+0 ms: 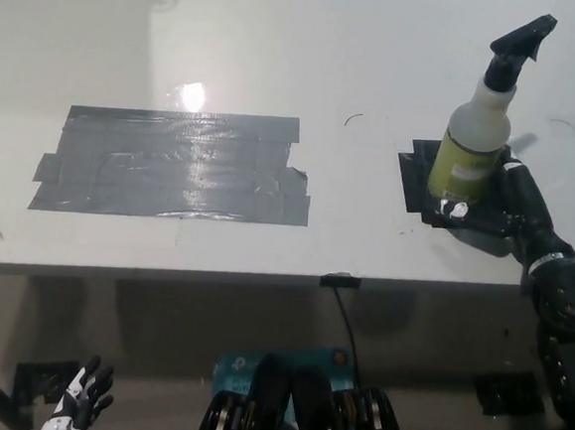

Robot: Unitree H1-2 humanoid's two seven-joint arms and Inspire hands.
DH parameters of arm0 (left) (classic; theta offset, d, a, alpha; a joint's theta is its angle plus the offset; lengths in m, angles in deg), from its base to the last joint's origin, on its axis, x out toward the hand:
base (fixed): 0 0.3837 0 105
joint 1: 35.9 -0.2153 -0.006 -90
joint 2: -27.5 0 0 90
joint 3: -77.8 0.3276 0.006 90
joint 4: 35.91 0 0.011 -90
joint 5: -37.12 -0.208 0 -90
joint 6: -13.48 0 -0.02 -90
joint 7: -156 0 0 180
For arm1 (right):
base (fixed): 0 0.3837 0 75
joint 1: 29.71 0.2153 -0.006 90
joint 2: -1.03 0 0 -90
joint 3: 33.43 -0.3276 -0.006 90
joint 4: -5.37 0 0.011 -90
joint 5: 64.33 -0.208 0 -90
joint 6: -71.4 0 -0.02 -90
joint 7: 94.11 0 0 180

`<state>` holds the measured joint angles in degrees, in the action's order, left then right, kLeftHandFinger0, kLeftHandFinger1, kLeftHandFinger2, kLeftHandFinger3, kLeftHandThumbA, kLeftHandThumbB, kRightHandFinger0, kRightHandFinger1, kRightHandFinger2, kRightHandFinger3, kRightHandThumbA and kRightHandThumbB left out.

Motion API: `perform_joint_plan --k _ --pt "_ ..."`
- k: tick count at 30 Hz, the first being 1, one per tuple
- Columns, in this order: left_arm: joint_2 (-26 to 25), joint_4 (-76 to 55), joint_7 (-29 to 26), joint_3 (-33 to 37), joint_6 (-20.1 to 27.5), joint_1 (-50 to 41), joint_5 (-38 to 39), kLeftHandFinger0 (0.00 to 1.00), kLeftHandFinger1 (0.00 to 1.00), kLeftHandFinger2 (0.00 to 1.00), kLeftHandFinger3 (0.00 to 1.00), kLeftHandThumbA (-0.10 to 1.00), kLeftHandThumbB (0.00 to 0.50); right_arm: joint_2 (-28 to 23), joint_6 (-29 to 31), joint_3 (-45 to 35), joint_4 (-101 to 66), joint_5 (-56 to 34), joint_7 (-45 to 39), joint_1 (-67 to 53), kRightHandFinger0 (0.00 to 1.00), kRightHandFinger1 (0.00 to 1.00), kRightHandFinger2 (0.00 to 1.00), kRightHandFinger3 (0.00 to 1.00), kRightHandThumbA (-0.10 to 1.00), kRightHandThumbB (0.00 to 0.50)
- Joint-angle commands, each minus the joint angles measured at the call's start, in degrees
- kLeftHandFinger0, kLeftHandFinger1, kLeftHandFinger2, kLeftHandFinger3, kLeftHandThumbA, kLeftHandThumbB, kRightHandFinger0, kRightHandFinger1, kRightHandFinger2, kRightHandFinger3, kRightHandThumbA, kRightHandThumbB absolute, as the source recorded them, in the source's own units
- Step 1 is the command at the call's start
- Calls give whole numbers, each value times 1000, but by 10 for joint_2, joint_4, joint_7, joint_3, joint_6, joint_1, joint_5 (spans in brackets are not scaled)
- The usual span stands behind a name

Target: A person hands a spray bottle to the robot which it grabs with its right hand and places on the black spot infront of it on the table

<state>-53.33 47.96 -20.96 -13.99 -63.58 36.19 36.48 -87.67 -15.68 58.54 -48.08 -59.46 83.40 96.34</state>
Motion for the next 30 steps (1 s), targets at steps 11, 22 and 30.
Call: perform_joint_plan --k 11,22,30 --pt "-3 -8 3 -1 29 -10 9 1000 1000 1000 1000 924 226 -10 -29 -56 -52 -58 -27 -1 1000 1000 1000 1000 1000 482" --pt "-1 -11 -2 -1 27 -13 -1 1000 1000 1000 1000 950 256 -37 -52 -79 -110 -88 -63 -44 1000 1000 1000 1000 1000 438" --pt "-7 -5 4 -1 27 6 5 1000 1000 1000 1000 947 268 -45 -70 -98 -376 -171 -113 -184 1000 1000 1000 1000 1000 398"
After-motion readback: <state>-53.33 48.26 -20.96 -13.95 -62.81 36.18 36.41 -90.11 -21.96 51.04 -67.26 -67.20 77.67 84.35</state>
